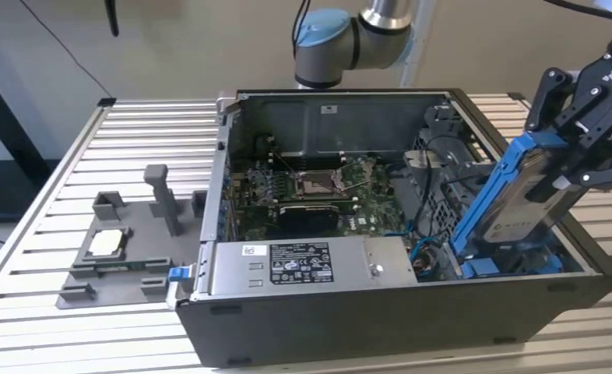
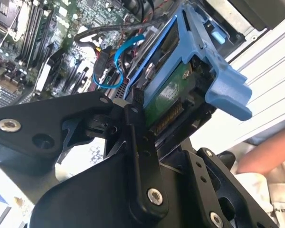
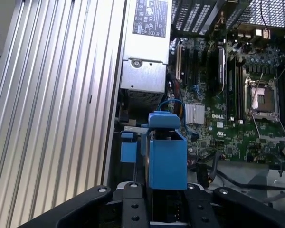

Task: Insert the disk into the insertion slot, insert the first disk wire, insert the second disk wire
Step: 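Insert the disk into the insertion slot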

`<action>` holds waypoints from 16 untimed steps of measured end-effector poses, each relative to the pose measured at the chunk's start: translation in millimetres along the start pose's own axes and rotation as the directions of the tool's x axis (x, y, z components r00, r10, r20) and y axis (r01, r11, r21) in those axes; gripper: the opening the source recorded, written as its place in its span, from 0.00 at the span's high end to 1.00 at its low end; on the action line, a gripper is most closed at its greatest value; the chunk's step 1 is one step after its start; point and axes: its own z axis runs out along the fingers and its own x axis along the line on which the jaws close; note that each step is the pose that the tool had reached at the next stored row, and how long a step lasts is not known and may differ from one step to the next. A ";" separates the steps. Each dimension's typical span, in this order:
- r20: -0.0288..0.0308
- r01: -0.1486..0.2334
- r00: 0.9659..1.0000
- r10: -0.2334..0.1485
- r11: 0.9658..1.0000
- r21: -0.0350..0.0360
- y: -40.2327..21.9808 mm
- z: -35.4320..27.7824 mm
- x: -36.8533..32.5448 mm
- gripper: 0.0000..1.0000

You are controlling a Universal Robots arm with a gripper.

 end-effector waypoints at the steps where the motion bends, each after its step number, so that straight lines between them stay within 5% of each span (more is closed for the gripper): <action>1: 0.000 0.000 1.000 0.000 1.000 0.000 0.1 -0.6 0.2 0.68; 9: 0.000 0.000 1.000 0.000 1.000 0.002 0.9 -1.1 9.7 0.68; 14: -0.001 0.001 1.000 -0.001 1.000 0.025 -0.2 3.3 10.0 0.68; 16: -0.001 -0.003 1.000 0.003 1.000 0.027 -0.4 6.2 10.0 0.68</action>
